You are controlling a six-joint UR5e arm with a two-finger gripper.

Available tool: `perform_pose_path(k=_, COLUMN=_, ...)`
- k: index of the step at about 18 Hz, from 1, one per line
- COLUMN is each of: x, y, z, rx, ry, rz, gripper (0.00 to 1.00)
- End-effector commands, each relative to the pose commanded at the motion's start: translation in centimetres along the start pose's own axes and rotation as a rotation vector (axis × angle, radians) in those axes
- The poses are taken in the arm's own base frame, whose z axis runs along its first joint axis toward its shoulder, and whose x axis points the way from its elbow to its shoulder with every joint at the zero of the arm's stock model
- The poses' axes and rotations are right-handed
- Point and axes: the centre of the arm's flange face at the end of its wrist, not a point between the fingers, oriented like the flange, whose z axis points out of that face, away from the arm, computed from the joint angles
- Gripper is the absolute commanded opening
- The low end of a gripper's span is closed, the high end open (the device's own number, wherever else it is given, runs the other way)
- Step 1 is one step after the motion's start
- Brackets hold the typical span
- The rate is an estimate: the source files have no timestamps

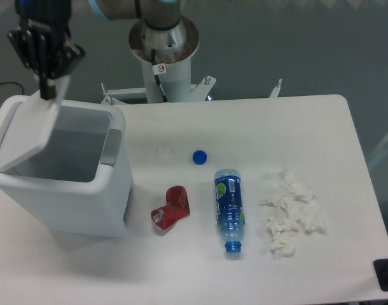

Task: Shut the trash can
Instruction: 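Push the raised lid forward with the gripper to swing it shut, then press the gripper down on the closed lid to seat it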

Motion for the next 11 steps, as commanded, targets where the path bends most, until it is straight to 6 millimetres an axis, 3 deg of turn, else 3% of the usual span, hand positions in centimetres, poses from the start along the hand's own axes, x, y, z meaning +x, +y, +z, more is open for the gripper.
perform_pose_path(k=3, x=-0.3, y=0.2, z=0.7, rx=-0.012, ry=0.005, rz=-0.005, gripper=0.00)
perform_pose_path(k=7, x=-3.7, y=1.1, z=2.4, rx=-0.037, ry=0.003, rz=-0.058, gripper=0.00)
perform_pose_path(k=9, x=-4.3, y=1.1, z=4.1, rx=-0.060, ry=0.016, rz=-0.067, gripper=0.00)
perform_pose_path(k=11, x=-5.0, y=1.5, z=4.6, rx=-0.067, ry=0.017, rz=-0.080, gripper=0.00)
